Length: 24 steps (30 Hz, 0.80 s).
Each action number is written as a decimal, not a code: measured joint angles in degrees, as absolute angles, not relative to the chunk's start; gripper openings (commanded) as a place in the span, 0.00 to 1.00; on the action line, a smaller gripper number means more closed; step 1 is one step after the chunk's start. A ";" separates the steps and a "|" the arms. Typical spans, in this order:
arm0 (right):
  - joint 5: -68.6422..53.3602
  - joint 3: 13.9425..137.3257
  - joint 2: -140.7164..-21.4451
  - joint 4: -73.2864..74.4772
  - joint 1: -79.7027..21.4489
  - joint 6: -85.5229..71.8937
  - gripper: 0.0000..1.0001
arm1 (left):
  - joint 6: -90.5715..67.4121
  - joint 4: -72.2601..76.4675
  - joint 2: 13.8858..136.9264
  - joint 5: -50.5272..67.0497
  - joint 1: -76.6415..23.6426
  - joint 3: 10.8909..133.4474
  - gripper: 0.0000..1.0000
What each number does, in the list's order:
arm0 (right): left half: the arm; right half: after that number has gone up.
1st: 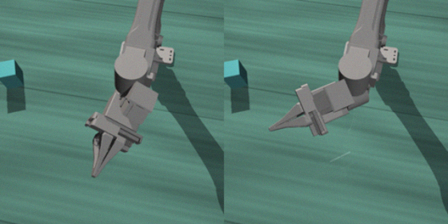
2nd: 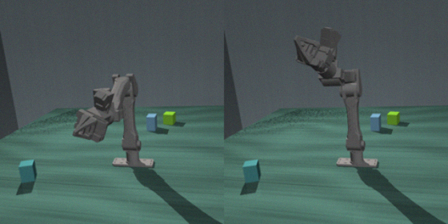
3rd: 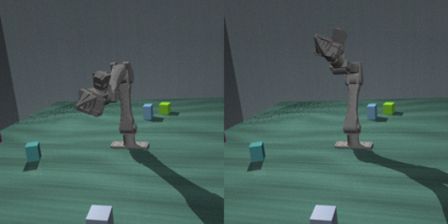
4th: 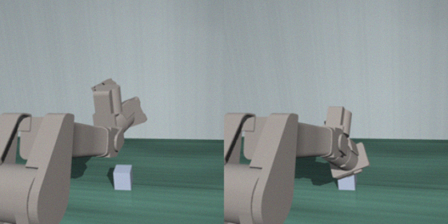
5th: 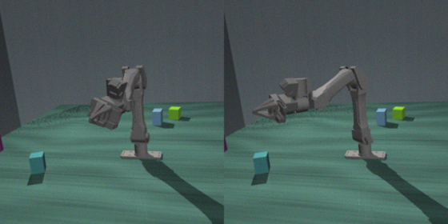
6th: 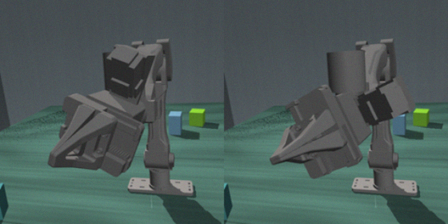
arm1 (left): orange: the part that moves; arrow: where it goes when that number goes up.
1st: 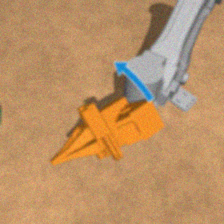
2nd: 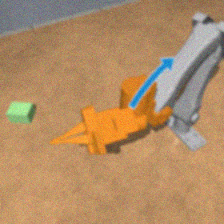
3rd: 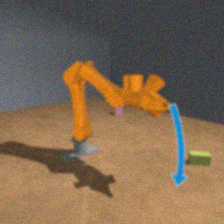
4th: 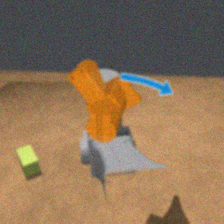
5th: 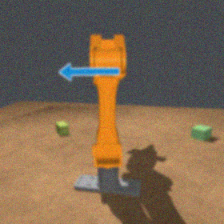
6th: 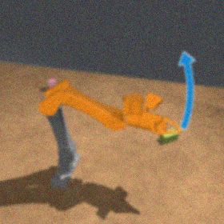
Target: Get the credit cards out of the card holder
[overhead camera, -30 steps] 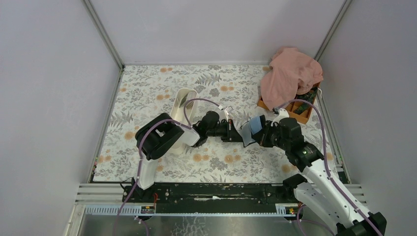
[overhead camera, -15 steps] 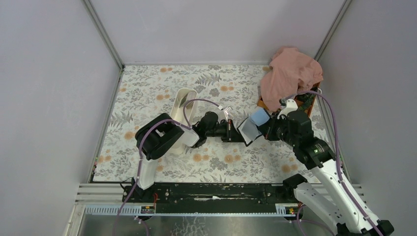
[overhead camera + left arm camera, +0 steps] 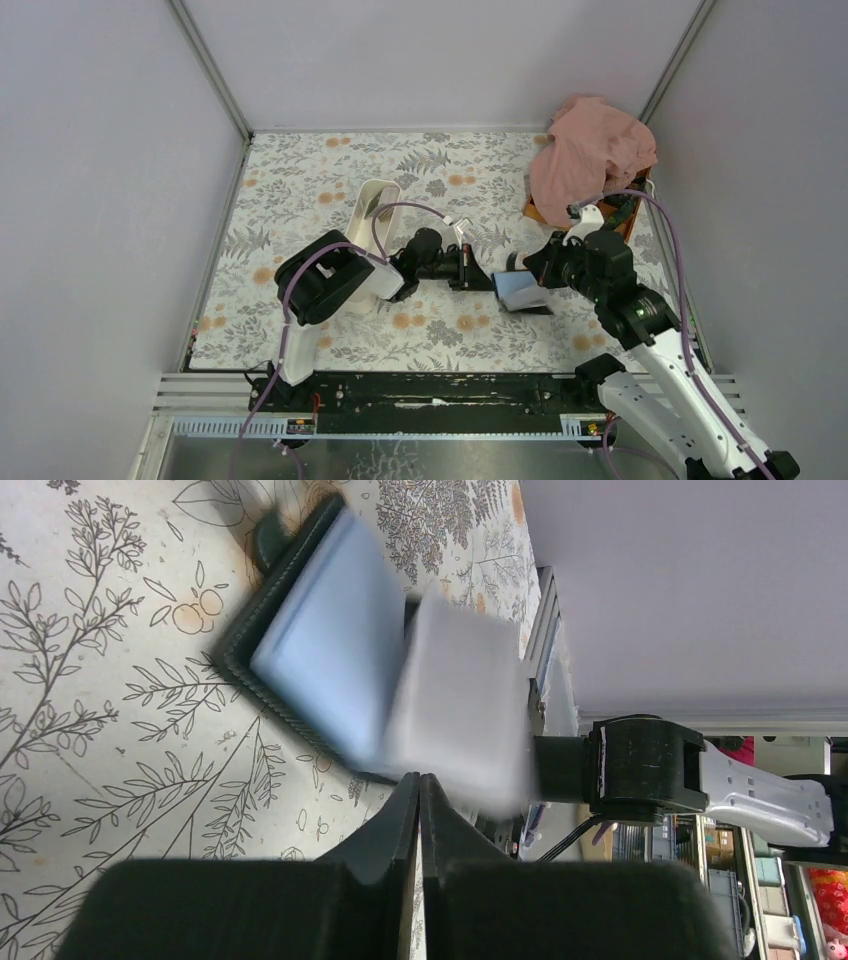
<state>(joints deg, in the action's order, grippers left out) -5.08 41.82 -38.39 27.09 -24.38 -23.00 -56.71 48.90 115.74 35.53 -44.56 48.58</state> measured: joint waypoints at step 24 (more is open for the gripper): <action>-0.38 31.16 -56.34 16.78 -24.38 -27.35 0.67 | -49.30 41.67 110.39 31.42 -44.60 46.89 0.08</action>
<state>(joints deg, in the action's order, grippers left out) -0.38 31.16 -56.34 16.78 -24.38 -27.35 -49.30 41.67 110.39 31.42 -44.60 46.89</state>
